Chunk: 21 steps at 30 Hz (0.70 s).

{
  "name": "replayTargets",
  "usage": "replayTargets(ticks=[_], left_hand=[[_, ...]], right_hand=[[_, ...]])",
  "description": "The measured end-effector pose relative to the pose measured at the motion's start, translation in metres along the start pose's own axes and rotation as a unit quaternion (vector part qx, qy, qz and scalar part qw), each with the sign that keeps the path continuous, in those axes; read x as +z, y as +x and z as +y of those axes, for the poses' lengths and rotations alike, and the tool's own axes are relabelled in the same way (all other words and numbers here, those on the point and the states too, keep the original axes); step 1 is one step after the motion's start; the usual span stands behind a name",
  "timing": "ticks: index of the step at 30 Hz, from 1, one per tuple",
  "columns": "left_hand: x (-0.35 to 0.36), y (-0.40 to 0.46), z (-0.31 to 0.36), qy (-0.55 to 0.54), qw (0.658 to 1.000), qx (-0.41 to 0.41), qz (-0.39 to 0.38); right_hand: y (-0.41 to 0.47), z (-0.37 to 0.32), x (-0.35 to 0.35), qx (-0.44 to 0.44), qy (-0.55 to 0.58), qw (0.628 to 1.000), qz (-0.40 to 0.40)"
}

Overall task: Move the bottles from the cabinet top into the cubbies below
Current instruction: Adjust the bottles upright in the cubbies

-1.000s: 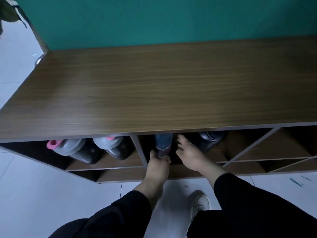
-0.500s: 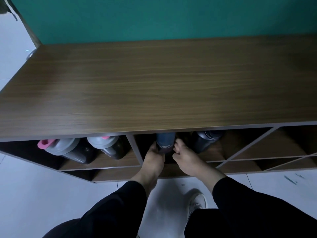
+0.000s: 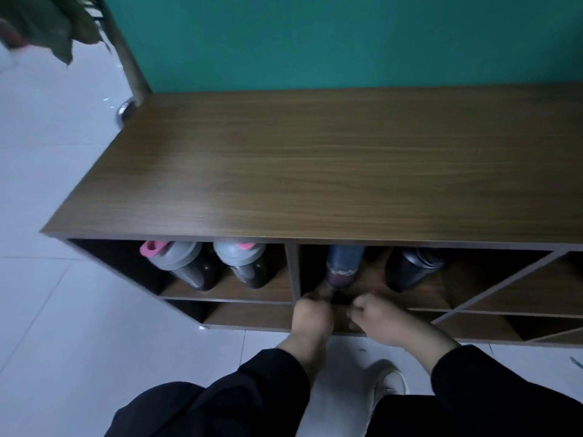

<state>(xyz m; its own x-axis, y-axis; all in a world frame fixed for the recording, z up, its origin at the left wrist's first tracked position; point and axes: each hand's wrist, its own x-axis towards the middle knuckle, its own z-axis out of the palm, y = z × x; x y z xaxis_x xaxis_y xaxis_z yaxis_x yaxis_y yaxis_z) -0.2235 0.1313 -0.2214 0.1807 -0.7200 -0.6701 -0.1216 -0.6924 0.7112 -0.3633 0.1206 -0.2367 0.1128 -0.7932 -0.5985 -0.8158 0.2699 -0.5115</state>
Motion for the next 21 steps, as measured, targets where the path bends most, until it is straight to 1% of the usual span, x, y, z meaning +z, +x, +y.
replayTargets(ticks=[1,2,4,5,7,8,10,11,12,13,14,15,16,18,19,20,21], left_hand=[[-0.008,-0.001,-0.005,0.0,1.0,-0.008,0.027],[-0.018,-0.003,-0.01,-0.036,0.998,-0.019,0.049],[-0.041,-0.001,-0.019,-0.163,0.981,-0.021,0.103],[-0.052,0.005,-0.025,-0.198,0.97,-0.008,0.138],[-0.074,0.011,-0.026,-0.243,0.954,0.007,0.177],[-0.086,0.007,-0.02,-0.24,0.954,0.011,0.181],[-0.1,0.001,-0.005,-0.235,0.955,0.031,0.179],[-0.106,-0.001,0.002,-0.236,0.955,0.04,0.173],[-0.111,-0.003,0.009,-0.233,0.958,0.047,0.161],[-0.114,0.003,0.011,-0.217,0.962,0.056,0.153],[-0.118,0.008,0.012,-0.196,0.968,0.065,0.145],[-0.122,0.011,0.013,-0.168,0.974,0.071,0.137],[-0.125,0.013,0.012,-0.157,0.976,0.075,0.128],[-0.129,0.015,0.012,-0.156,0.977,0.093,0.11],[-0.131,0.013,0.013,-0.158,0.977,0.101,0.104],[-0.133,0.014,0.015,-0.161,0.977,0.105,0.097],[-0.134,0.015,0.015,-0.167,0.975,0.115,0.094]], right_hand=[[-0.006,-0.006,0.005,-0.012,-0.019,0.999,-0.023],[-0.009,-0.015,0.011,-0.035,-0.038,0.998,-0.034],[-0.019,-0.04,0.027,-0.092,-0.065,0.993,-0.039],[-0.02,-0.053,0.04,-0.111,-0.051,0.992,-0.035],[-0.017,-0.078,0.066,-0.132,0.045,0.99,-0.022],[-0.015,-0.091,0.078,-0.138,0.099,0.985,-0.017],[-0.014,-0.117,0.087,-0.109,0.222,0.969,-0.003],[-0.012,-0.131,0.088,-0.071,0.311,0.948,0.0],[-0.011,-0.144,0.087,-0.031,0.4,0.916,-0.007],[-0.005,-0.156,0.085,0.014,0.461,0.887,-0.018],[0.0,-0.166,0.084,0.028,0.512,0.858,-0.012],[0.009,-0.171,0.087,0.03,0.526,0.85,-0.011],[0.017,-0.176,0.089,0.037,0.572,0.819,-0.013],[0.032,-0.181,0.093,0.049,0.582,0.811,0.028],[0.038,-0.182,0.093,0.047,0.557,0.828,0.04],[0.039,-0.184,0.092,0.065,0.558,0.826,0.046],[0.042,-0.182,0.092,0.046,0.527,0.846,0.058]])
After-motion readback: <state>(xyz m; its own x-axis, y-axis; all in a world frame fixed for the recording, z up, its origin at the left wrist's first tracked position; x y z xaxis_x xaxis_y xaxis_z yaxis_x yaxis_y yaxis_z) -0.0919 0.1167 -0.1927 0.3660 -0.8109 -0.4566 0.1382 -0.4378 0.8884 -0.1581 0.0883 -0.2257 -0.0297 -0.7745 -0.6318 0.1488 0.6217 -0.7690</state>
